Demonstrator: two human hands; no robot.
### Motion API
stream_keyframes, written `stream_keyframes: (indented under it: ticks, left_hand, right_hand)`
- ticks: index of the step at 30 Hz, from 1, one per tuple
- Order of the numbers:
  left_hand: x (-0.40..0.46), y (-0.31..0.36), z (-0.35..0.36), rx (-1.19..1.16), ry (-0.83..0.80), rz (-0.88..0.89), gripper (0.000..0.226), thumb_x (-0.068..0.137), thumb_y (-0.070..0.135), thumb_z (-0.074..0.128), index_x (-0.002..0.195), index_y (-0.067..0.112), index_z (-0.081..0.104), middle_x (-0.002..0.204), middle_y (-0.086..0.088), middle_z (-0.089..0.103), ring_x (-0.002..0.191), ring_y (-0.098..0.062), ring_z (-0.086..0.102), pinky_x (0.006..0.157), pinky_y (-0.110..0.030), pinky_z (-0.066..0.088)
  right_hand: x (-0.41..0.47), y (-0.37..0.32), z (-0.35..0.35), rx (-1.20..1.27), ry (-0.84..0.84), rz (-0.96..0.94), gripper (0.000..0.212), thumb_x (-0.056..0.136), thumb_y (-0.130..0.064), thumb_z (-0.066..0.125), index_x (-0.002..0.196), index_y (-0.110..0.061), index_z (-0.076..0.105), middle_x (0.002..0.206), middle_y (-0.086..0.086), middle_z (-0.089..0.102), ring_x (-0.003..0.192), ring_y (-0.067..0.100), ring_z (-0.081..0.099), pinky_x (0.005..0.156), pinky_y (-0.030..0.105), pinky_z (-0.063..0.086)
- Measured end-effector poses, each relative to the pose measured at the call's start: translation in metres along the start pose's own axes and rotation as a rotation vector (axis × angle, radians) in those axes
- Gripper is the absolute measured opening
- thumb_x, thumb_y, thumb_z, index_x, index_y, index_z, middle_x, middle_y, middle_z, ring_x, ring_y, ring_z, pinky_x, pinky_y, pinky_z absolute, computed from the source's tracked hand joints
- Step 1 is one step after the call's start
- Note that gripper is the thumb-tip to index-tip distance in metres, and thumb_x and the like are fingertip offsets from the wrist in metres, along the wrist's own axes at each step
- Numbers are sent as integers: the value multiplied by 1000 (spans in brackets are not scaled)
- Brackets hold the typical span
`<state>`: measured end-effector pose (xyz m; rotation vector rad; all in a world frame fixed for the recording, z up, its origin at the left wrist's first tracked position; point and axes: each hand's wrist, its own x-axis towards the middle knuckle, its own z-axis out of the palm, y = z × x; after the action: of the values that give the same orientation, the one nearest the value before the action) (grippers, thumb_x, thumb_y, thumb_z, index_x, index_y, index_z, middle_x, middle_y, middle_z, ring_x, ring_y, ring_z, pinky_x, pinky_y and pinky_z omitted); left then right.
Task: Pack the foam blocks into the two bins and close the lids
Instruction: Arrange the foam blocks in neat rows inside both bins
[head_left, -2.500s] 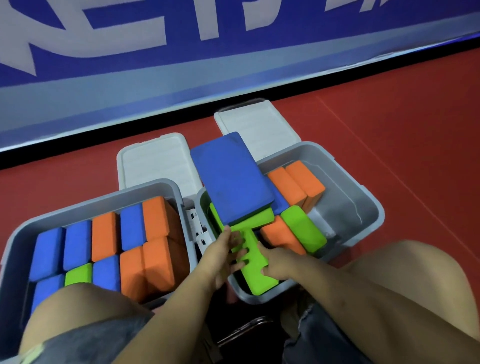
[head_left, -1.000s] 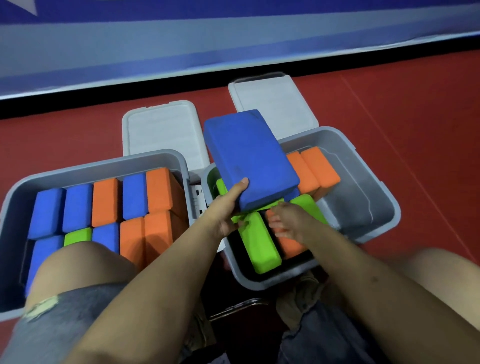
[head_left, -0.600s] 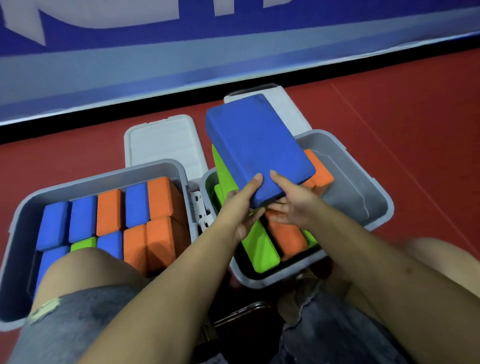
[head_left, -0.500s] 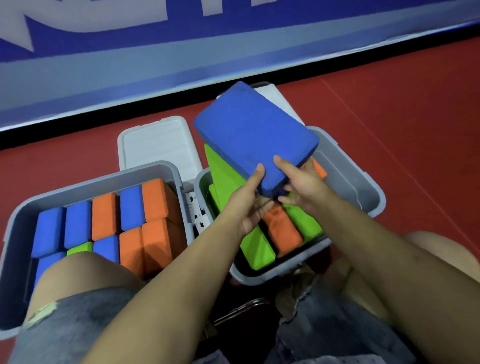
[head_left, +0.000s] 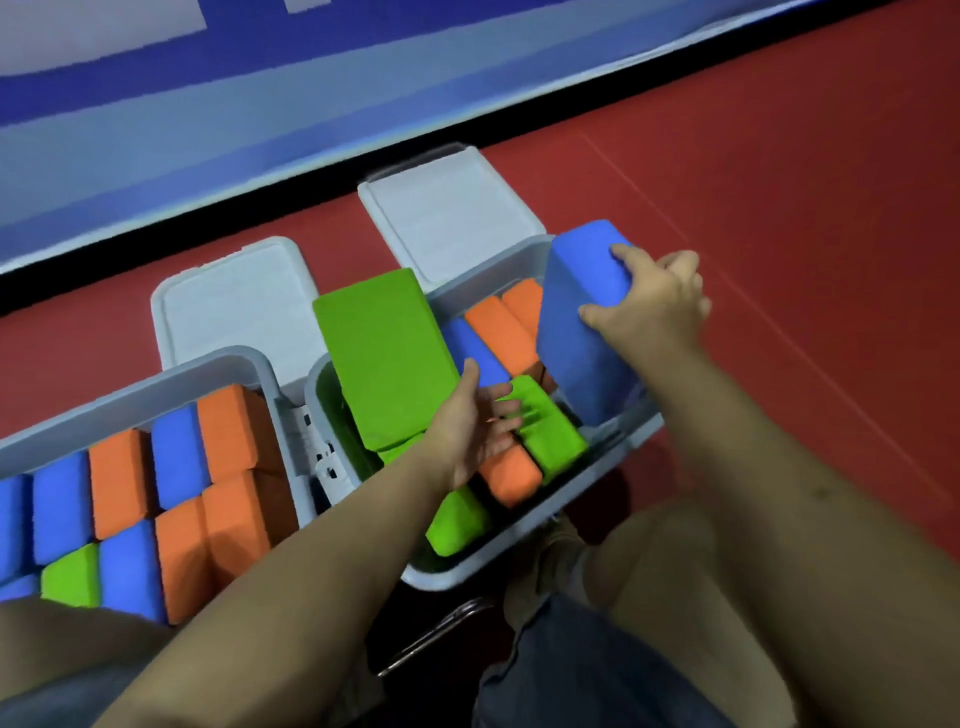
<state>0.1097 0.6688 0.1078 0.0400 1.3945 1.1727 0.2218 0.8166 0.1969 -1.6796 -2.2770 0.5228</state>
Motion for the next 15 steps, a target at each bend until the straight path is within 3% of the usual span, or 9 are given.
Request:
stream_keyframes:
  ticks: [5,8,11,13,15]
  left_hand:
    - [30,-7,17,192,64,-39,74,92,69,8,92,18,62,78,5,62,72,-10,51,64,-26,31]
    - [53,-8,32,261,136,11,78,94,66,11,105,12,66,99,0,65,90,-15,54,74,-30,35]
    - [72,-14,47,500,197,47,80,98,59,10,126,4,61,134,-11,56,124,-25,50,101,-30,33]
    - [87,-22,52,549,190,35,76,99,56,11,130,6,58,136,-10,54,127,-24,48,108,-27,31]
    - [101,-29,54,473,123,16,69,98,58,16,129,13,58,132,-7,58,123,-19,53,102,-23,39]
  right_hand:
    - [19,10,10,-73,-170,-27,72,71,-39,77,136,-37,45,132,11,34,118,33,44,103,39,32]
    - [24,16,18,-76,-225,-20,74,72,-40,76,137,-37,41,132,10,31,120,32,42,104,42,30]
    - [29,26,25,-50,-297,7,80,72,-39,76,141,-38,36,134,11,28,123,36,39,106,46,28]
    - [30,32,34,-50,-355,10,82,72,-40,76,142,-40,33,135,12,27,125,38,37,106,49,29]
    - [31,36,41,-69,-400,13,84,72,-42,76,143,-40,31,135,12,26,127,37,36,107,51,32]
